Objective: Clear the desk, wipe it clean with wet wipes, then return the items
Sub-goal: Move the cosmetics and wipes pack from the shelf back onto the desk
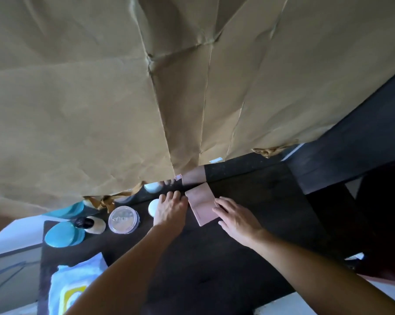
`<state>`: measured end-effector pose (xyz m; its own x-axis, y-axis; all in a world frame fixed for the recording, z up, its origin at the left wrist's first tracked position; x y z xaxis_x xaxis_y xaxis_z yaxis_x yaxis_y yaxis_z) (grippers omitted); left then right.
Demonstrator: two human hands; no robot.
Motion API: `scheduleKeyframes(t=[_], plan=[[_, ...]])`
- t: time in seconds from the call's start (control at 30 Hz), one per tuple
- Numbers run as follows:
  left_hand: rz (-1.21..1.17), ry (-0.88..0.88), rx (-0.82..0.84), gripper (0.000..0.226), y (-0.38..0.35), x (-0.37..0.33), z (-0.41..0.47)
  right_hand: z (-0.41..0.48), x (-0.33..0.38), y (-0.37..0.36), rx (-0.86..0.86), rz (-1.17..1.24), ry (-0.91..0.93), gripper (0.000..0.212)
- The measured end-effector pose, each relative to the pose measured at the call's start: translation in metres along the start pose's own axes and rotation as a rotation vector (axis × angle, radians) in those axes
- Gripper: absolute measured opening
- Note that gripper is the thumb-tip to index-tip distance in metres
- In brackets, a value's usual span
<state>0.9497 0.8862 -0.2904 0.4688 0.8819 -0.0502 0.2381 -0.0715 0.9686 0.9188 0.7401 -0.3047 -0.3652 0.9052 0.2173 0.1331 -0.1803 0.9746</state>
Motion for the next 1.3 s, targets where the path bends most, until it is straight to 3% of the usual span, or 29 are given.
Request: scheduleKeyframes(t=[0.2, 0.3, 0.7, 0.9, 1.1, 1.3], plan=[[-0.009, 0.021, -0.112, 0.020, 0.044, -0.029, -0.011, -0.038, -0.045, 0.045, -0.109, -0.026, -0.070, 0.019], [-0.036, 0.026, -0.129, 0.016, 0.066, -0.065, -0.013, -0.069, -0.078, 0.067, -0.158, -0.010, -0.131, 0.021], [-0.218, -0.193, -0.429, 0.014, 0.141, -0.324, 0.002, -0.236, -0.218, 0.182, -0.368, -0.005, -0.266, 0.025], [-0.271, -0.293, -0.570, 0.017, 0.189, -0.416, 0.019, -0.286, -0.290, 0.248, -0.461, -0.035, -0.367, 0.027], [-0.223, -0.391, -0.735, 0.023, 0.264, -0.458, 0.060, -0.279, -0.333, 0.306, -0.509, -0.069, -0.419, 0.024], [-0.303, -0.174, -0.768, 0.038, 0.317, -0.441, 0.134, -0.237, -0.365, 0.376, -0.631, -0.090, -0.386, 0.028]])
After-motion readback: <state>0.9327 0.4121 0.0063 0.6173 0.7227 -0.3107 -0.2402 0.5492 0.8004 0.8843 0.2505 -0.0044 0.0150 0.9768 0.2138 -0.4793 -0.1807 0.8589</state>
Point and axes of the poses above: each hand's wrist, its own z-axis towards the middle knuckle, its own y-axis out of the back of the hand, x = y × z, the point moved 9 cm from there along z, towards the middle knuckle, and after that the axes turned 11 degrees about -y, right-handed, at the moved point
